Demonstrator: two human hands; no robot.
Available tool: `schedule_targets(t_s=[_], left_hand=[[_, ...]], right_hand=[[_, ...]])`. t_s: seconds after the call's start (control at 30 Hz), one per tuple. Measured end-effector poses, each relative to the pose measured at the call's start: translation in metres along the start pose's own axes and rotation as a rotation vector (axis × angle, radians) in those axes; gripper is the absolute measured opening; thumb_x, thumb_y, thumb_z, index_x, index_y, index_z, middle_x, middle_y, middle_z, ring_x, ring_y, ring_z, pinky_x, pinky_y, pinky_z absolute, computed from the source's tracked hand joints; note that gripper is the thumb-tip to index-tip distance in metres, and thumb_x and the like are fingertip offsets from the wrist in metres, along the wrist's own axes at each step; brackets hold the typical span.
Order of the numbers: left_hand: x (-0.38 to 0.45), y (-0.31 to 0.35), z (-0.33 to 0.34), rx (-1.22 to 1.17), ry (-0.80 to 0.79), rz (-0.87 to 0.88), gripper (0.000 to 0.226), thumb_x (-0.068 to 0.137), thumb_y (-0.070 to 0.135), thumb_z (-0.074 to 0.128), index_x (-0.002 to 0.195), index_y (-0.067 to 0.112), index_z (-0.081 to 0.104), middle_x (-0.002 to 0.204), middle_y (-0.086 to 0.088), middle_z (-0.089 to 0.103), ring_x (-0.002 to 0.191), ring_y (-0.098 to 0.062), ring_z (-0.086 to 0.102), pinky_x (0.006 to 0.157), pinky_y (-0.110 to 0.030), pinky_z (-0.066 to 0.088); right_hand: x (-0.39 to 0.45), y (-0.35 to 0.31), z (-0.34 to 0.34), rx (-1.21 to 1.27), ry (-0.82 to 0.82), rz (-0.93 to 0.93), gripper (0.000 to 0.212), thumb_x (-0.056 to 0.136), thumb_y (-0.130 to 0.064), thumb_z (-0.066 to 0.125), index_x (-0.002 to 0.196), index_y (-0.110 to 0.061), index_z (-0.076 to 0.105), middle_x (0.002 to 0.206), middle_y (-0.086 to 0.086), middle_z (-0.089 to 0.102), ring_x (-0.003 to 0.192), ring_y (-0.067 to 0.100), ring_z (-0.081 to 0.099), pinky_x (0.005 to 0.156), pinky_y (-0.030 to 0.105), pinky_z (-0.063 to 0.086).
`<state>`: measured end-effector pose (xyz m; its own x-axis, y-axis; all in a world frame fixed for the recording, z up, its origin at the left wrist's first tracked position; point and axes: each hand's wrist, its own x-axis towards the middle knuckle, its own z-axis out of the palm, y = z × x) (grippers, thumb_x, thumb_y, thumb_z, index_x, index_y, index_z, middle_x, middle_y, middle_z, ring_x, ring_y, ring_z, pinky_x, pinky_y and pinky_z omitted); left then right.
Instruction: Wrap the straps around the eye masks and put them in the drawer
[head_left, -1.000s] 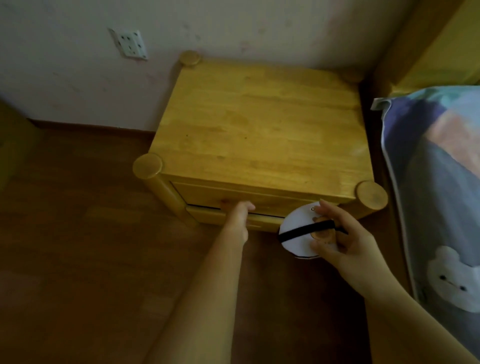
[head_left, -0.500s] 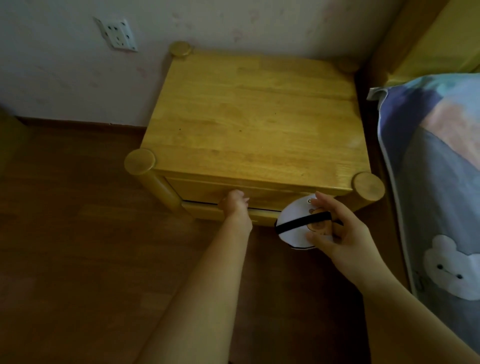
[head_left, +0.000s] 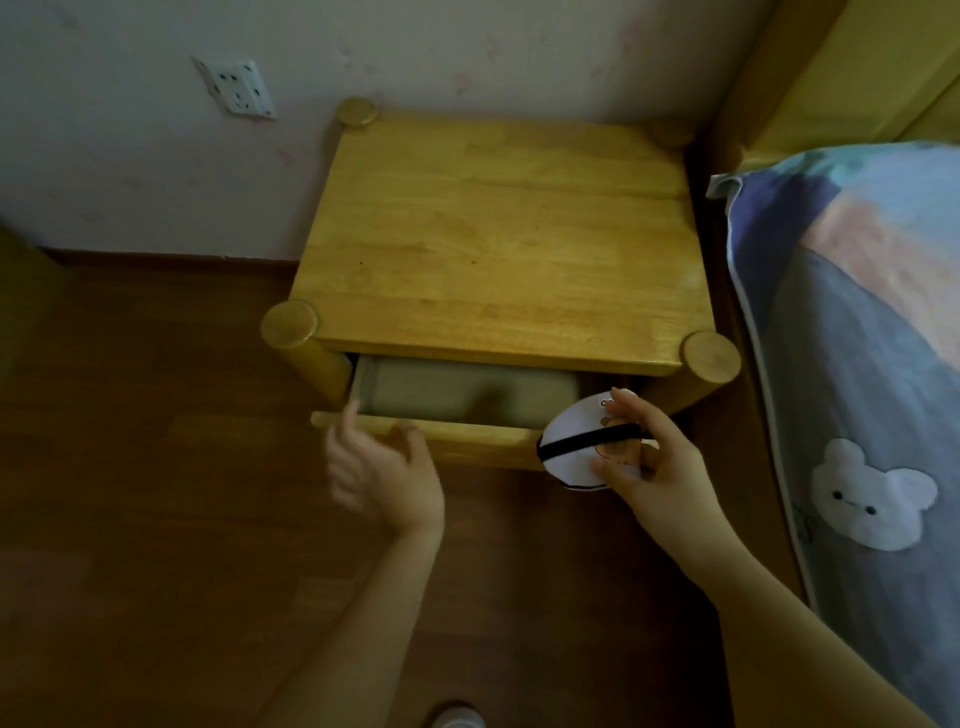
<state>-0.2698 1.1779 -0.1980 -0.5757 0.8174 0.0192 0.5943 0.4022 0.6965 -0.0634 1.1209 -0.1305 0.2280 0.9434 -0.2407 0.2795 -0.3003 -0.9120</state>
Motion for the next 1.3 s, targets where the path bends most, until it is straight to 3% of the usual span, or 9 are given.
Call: schedule_targets(t_s=[0.1,0.17,0.3,0.5,0.73,0.93,1.03,1.17,1.3], left_hand=[[0.013,-0.003,0.004,0.283,-0.230,0.631,0.022,0.097,0.033,0.046,0.106,0.024,0.064,0.110,0.004,0.066,0.106,-0.015,0.060,0.112,-0.038,0.020],[0.020,0.004,0.007,0.415,-0.327,0.812,0.037,0.098,0.037,0.038,0.086,0.022,0.069,0.082,0.005,0.070,0.078,-0.013,0.064,0.107,-0.035,0.027],[0.042,0.025,0.005,0.574,-0.433,0.769,0.047,0.100,0.039,0.030,0.079,0.020,0.068,0.058,0.002,0.061,0.057,-0.017,0.057,0.086,-0.034,0.035],[0.038,0.026,0.007,0.734,-0.664,0.840,0.060,0.100,0.047,0.020,0.072,0.017,0.063,0.055,0.002,0.049,0.052,-0.016,0.052,0.050,-0.027,0.037],[0.042,0.002,0.021,0.590,-0.772,0.705,0.043,0.098,0.051,0.027,0.087,0.021,0.057,0.060,0.007,0.046,0.059,-0.016,0.050,0.055,-0.029,0.037],[0.045,0.001,0.024,0.503,-0.807,0.654,0.039,0.096,0.052,0.034,0.102,0.023,0.059,0.066,0.008,0.050,0.061,-0.014,0.051,0.057,-0.028,0.039],[0.045,0.000,0.024,0.469,-0.797,0.670,0.039,0.096,0.050,0.035,0.104,0.022,0.061,0.070,0.005,0.054,0.063,-0.015,0.052,0.057,-0.028,0.041],[0.044,-0.001,0.023,0.467,-0.775,0.687,0.038,0.096,0.049,0.035,0.098,0.021,0.061,0.069,0.005,0.055,0.060,-0.015,0.050,0.055,-0.028,0.039],[0.043,0.001,0.023,0.452,-0.775,0.681,0.036,0.096,0.047,0.036,0.099,0.021,0.062,0.070,0.003,0.057,0.062,-0.016,0.055,0.056,-0.028,0.045]], right_hand=[[0.006,0.003,0.007,0.028,0.054,0.034,0.061,0.087,-0.003,0.060,0.140,-0.023,0.038,0.125,-0.014,0.054,0.112,0.006,0.057,0.086,0.016,0.052],[0.014,0.004,0.012,0.085,0.095,0.062,0.056,0.090,-0.004,0.056,0.140,-0.021,0.037,0.121,-0.013,0.057,0.111,0.006,0.057,0.087,0.020,0.049],[0.038,0.003,0.020,0.130,0.144,0.141,0.047,0.091,0.000,0.052,0.134,-0.018,0.043,0.111,-0.008,0.064,0.101,-0.001,0.058,0.075,0.010,0.047],[0.069,0.028,0.026,0.042,0.064,0.289,0.041,0.093,0.003,0.046,0.132,-0.011,0.047,0.121,0.004,0.058,0.104,0.014,0.057,0.083,0.023,0.045],[0.094,0.068,0.055,-0.280,-0.342,0.453,0.051,0.089,0.004,0.053,0.138,-0.007,0.041,0.132,0.014,0.052,0.120,0.025,0.051,0.095,0.029,0.045],[0.103,0.074,0.049,-0.926,-0.536,0.197,0.055,0.090,-0.005,0.052,0.141,-0.021,0.040,0.137,0.011,0.050,0.123,0.028,0.051,0.098,0.033,0.043],[0.103,0.071,0.054,-1.296,-0.576,0.109,0.046,0.092,-0.012,0.051,0.135,-0.027,0.044,0.123,0.009,0.057,0.108,0.026,0.058,0.084,0.035,0.050],[0.108,0.069,0.063,-1.405,-0.620,0.074,0.039,0.095,-0.022,0.047,0.133,-0.029,0.045,0.123,0.008,0.057,0.106,0.025,0.060,0.077,0.033,0.047],[0.113,0.064,0.068,-1.490,-0.766,0.211,0.048,0.097,-0.037,0.036,0.144,-0.028,0.029,0.144,0.010,0.042,0.123,0.030,0.050,0.091,0.040,0.044]])
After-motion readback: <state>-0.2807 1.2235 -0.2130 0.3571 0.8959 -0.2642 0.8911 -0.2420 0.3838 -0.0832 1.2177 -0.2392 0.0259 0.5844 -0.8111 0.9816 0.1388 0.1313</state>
